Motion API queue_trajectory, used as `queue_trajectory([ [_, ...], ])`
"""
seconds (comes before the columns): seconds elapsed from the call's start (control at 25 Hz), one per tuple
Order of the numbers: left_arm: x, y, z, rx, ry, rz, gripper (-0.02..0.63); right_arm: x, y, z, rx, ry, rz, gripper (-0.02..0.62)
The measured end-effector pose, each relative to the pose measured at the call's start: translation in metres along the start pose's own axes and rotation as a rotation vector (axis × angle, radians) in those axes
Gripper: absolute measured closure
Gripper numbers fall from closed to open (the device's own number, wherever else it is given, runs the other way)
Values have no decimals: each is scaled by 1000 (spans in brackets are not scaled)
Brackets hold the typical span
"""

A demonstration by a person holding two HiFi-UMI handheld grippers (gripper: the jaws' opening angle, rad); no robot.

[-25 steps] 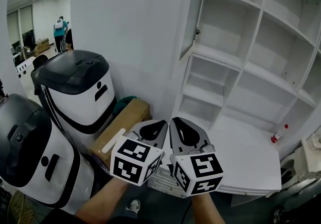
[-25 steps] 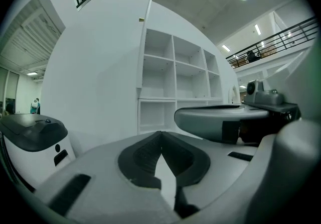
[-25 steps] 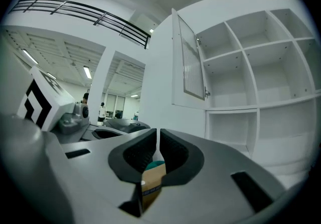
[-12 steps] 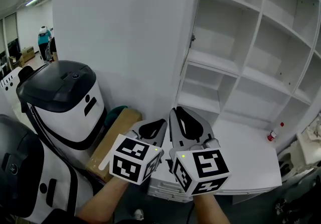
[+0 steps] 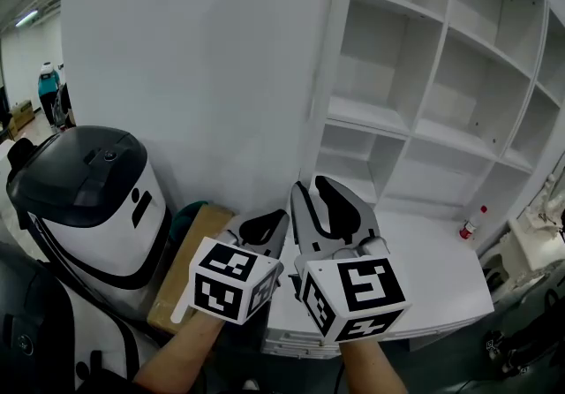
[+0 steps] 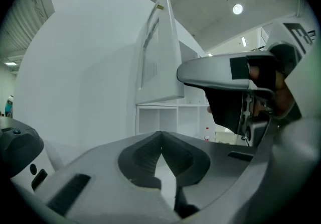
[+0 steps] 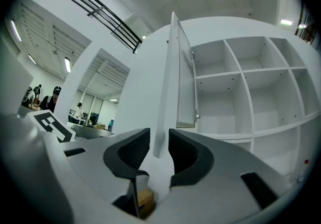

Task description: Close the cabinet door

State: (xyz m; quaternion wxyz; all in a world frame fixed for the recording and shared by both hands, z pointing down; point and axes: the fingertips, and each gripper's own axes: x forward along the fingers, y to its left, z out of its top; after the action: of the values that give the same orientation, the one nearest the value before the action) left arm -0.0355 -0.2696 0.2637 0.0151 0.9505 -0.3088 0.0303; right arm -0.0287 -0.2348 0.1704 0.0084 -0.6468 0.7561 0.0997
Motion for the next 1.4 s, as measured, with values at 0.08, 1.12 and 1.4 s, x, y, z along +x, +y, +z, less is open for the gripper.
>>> queue_trajectory([
  [0.08, 2, 4, 1, -7, -1, -15, 595, 7, -3, 1, 2, 4, -29, 467],
  [1.12, 33, 1, 5, -7, -34, -170, 595, 16, -29, -4, 5, 14, -72, 472],
  [1.4, 40, -18, 9, 11, -43, -208, 595, 6, -48, -4, 17, 21, -82, 486],
])
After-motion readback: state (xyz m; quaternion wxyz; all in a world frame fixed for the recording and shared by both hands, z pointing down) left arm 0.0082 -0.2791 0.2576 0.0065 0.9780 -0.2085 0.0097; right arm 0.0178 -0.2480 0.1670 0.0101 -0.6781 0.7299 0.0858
